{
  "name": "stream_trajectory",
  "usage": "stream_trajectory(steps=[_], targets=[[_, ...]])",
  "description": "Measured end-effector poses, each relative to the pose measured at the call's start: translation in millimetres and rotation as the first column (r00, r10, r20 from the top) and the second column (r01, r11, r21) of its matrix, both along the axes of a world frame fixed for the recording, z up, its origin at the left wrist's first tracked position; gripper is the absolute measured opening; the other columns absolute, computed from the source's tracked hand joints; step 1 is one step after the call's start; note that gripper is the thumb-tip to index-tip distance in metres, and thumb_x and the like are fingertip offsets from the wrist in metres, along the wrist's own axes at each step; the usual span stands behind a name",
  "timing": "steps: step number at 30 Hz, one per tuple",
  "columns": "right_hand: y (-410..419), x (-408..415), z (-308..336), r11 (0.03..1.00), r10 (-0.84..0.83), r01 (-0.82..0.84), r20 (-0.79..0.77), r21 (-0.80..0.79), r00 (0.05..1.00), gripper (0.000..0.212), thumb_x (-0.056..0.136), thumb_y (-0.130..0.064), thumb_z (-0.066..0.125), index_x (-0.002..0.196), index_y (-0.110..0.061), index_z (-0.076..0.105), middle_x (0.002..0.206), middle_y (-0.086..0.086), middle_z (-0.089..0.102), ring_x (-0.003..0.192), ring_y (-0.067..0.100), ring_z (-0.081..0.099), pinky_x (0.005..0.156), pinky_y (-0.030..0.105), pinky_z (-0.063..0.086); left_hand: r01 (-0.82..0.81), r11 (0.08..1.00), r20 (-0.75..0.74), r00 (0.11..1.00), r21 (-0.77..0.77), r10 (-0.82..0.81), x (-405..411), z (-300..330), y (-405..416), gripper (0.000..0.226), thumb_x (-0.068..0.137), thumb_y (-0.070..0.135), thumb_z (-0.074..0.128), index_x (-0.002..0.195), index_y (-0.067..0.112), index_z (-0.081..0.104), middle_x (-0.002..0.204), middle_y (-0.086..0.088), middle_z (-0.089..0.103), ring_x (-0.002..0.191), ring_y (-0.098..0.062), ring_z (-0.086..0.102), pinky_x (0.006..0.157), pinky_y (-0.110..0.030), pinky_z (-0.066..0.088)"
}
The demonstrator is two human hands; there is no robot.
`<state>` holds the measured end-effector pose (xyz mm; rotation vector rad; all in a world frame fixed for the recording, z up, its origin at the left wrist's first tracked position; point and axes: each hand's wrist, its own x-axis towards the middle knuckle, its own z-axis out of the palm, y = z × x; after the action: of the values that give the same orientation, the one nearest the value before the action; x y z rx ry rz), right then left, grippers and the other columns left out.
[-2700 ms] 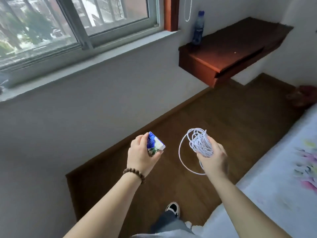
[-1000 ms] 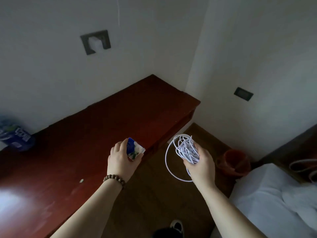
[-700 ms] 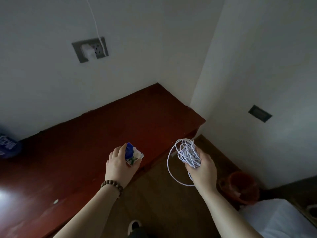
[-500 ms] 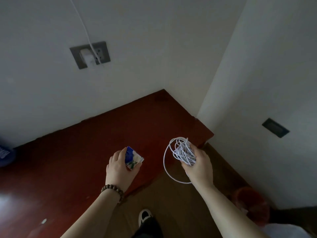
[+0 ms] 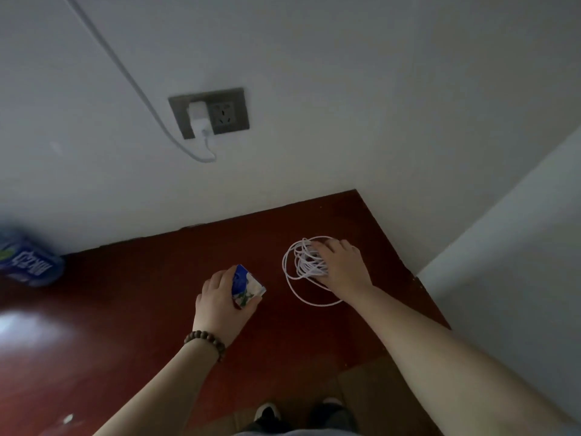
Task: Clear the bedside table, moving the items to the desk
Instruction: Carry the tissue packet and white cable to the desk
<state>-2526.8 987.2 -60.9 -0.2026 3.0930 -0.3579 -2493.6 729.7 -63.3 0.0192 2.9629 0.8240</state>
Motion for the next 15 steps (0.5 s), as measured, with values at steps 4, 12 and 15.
stream_trajectory(steps=[4,12,15], targets=[[-6.0,-31.3,-3.9,0.978,0.198,-0.196,-0.021,0.063,0.98,0.071,0.08,-0.05,0.062,0.141,-0.028,0.033,0.135,0.005,0.044,0.126,0.028,0.038,0.103,0.044,0.031,-0.103,0.994,0.049,0.993,-0.045,0.105,4.5,-6.0,8.5,0.08,0.078,0.056,0.064,0.143,0.021,0.034,0.139,0.001,0.044,0.126,-0.019,0.041,0.106,-0.041,0.038],[-0.8,-25.1,-16.5,0.905,0.393,-0.404,0.101,0.131,0.914,0.101,0.07,-0.076,0.051,0.148,-0.031,0.006,0.159,0.004,0.0,0.145,0.028,-0.007,0.114,0.057,0.001,-0.261,0.964,0.092,0.96,-0.058,0.265,24.6,-15.8,26.6,0.08,0.079,0.055,0.064,0.145,0.021,0.033,0.141,0.002,0.043,0.128,-0.018,0.04,0.108,-0.041,0.034],[2.0,-0.9,-16.4,0.958,0.275,-0.283,0.118,0.052,0.954,0.107,0.068,-0.079,0.049,0.144,-0.04,-0.016,0.153,0.004,-0.029,0.138,0.029,-0.028,0.111,0.06,-0.009,-0.302,0.952,0.094,0.947,-0.058,0.306,29.1,-18.1,28.9,0.08,0.079,0.055,0.064,0.144,0.021,0.034,0.141,0.001,0.044,0.128,-0.02,0.04,0.107,-0.042,0.035]])
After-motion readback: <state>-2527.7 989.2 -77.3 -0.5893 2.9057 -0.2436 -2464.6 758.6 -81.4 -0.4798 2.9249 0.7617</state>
